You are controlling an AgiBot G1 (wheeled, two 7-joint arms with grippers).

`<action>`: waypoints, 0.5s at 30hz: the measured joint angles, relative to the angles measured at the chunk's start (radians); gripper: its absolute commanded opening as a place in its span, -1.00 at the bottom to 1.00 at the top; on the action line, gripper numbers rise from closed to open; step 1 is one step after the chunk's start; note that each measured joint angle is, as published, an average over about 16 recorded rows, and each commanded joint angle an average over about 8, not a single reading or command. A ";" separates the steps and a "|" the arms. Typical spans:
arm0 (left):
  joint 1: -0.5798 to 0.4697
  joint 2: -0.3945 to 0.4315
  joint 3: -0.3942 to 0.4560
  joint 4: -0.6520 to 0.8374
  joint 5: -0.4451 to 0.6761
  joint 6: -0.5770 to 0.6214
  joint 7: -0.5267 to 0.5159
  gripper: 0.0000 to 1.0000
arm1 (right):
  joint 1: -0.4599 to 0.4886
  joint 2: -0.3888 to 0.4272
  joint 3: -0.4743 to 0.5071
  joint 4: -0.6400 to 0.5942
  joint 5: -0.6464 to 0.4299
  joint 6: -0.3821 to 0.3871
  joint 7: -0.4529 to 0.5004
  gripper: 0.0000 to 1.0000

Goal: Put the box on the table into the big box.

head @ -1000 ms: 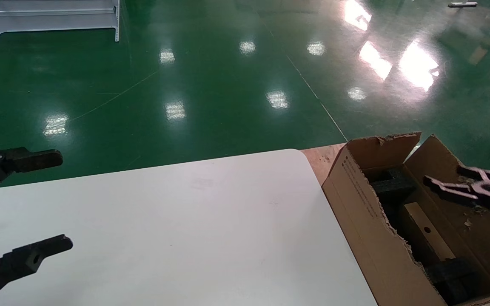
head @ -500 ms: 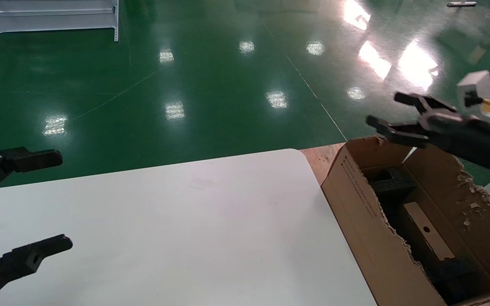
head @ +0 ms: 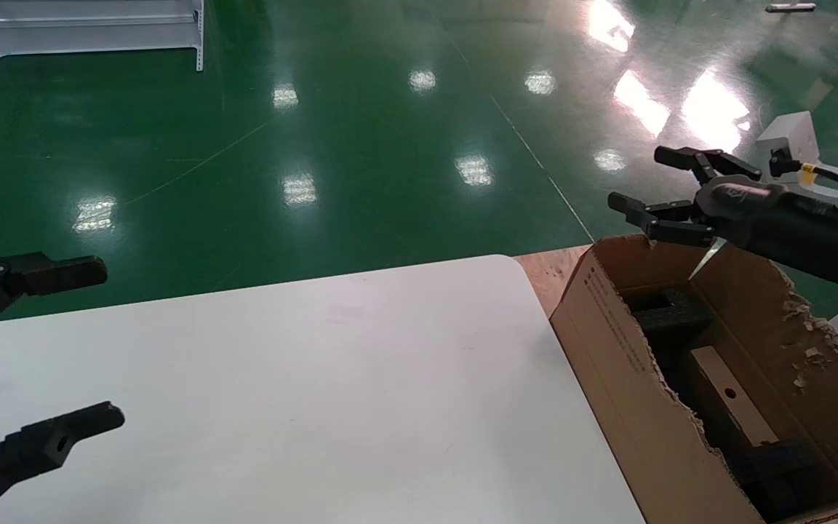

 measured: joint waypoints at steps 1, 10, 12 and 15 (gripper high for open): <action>0.000 0.000 0.000 0.000 0.000 0.000 0.000 1.00 | -0.005 0.001 0.007 0.007 -0.004 0.001 0.005 1.00; 0.000 0.000 0.000 0.000 0.000 0.000 0.000 1.00 | -0.058 0.001 0.115 0.146 -0.065 0.010 0.071 1.00; 0.000 0.000 0.000 0.000 0.000 0.000 0.000 1.00 | -0.074 0.001 0.148 0.191 -0.085 0.013 0.091 1.00; 0.000 0.000 0.000 0.000 0.000 0.000 0.000 1.00 | -0.098 0.000 0.201 0.262 -0.116 0.017 0.122 1.00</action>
